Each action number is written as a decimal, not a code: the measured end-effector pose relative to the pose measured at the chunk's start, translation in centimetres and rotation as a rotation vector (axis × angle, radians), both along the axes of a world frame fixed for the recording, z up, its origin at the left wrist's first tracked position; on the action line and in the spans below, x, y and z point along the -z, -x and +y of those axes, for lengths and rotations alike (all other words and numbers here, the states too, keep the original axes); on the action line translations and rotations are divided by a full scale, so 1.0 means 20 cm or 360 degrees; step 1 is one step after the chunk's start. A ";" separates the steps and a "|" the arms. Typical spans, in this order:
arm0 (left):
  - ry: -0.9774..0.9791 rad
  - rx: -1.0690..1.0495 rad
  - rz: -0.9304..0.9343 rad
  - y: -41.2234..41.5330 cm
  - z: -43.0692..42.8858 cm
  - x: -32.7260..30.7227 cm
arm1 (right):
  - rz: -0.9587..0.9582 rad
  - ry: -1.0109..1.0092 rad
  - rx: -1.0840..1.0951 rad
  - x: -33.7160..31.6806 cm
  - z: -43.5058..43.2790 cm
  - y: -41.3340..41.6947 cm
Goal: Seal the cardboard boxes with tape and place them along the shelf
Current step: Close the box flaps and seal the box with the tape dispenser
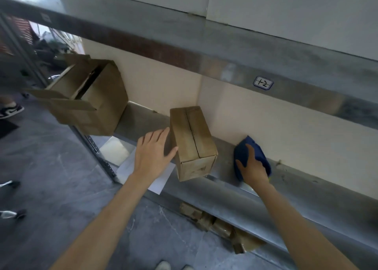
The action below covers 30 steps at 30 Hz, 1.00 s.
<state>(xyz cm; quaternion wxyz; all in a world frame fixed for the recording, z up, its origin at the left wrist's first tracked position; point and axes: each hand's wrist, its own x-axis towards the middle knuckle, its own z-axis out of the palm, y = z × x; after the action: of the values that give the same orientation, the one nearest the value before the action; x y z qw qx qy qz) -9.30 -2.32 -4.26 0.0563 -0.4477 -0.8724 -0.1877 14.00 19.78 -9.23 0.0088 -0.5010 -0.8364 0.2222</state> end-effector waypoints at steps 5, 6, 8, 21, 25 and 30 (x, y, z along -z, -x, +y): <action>0.0019 -0.0019 0.0010 0.02 -0.02 0.01 | 0.0106 0.0104 0.0078 0.07 0.06 -0.02; 0.0029 -0.0024 0.0004 0.03 -0.02 0.01 | 0.0121 0.0130 0.0079 0.07 0.08 -0.03; 0.0050 -0.0029 -0.0016 0.03 -0.02 0.02 | 0.0143 0.0177 0.0072 0.07 0.12 -0.04; 0.0064 0.0080 -0.0083 0.06 -0.03 0.01 | 0.0478 0.0579 0.0110 0.05 0.23 -0.02; 0.0079 0.0110 -0.0096 0.08 -0.03 0.01 | 0.0490 0.0575 0.0129 0.01 0.17 -0.01; 0.0020 0.0168 -0.0154 0.10 -0.03 0.00 | 0.0381 0.0215 -0.0043 -0.18 0.05 -0.01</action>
<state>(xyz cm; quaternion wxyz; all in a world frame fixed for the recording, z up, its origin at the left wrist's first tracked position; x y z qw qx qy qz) -11.27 -2.89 -4.24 0.0011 -0.4839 -0.8505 -0.2063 14.16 20.87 -5.72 0.0718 -0.4592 -0.8190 0.3365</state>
